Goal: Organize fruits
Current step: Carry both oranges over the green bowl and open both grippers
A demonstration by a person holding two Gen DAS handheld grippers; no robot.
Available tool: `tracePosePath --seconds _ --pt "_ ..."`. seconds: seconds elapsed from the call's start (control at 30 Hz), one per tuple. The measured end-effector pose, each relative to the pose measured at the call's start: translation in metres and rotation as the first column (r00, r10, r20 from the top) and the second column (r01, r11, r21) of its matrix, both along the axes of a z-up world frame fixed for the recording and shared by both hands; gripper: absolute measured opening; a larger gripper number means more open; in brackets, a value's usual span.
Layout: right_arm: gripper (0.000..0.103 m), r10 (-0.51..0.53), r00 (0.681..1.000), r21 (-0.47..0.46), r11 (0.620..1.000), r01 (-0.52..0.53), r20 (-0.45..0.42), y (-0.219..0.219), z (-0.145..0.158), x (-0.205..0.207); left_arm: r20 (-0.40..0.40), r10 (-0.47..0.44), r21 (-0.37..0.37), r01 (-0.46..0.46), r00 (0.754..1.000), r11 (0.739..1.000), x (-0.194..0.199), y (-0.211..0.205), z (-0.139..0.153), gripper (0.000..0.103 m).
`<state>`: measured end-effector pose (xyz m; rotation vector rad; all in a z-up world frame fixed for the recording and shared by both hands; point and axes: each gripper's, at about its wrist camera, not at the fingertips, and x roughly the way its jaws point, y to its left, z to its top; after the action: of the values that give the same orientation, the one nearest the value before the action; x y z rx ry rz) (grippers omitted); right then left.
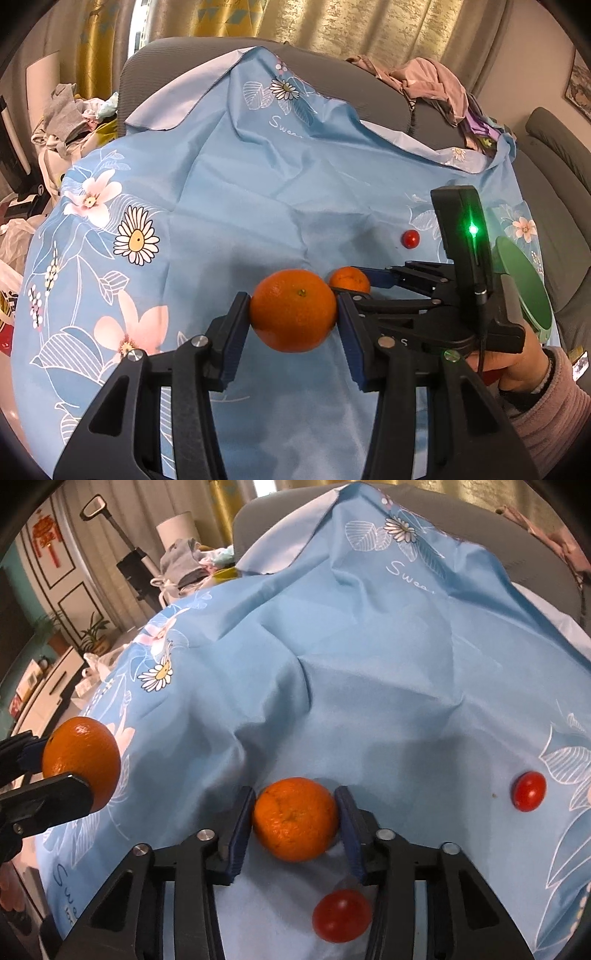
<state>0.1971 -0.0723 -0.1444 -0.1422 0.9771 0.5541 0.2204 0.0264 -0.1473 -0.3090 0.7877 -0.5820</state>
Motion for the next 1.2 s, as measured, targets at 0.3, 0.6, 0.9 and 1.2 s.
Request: tracePosePath --seconds 0.3,0.6,0.9,1.2 --pt "0.044 -0.086 0.996 0.092 0.992 0.084 0.022 -0.04 0.031 -0.037 0.024 -0.052 0.01 0.052 0.998 0.999 -0.019 -0.019 0.017 0.047" --pt "0.044 -0.161 0.986 0.161 0.975 0.151 0.052 -0.091 0.052 -0.106 0.043 -0.094 0.022 0.093 0.995 0.995 -0.052 -0.042 0.038 0.047" --pt "0.044 -0.23 0.968 0.204 0.957 0.207 0.097 -0.13 0.069 -0.157 0.085 -0.145 0.037 0.142 0.986 0.989 -0.086 -0.065 0.061 0.047" --pt "0.044 -0.26 0.954 0.231 0.947 0.221 0.153 -0.145 0.088 -0.188 0.132 -0.182 0.054 0.176 0.974 0.983 -0.111 -0.081 0.082 0.047"
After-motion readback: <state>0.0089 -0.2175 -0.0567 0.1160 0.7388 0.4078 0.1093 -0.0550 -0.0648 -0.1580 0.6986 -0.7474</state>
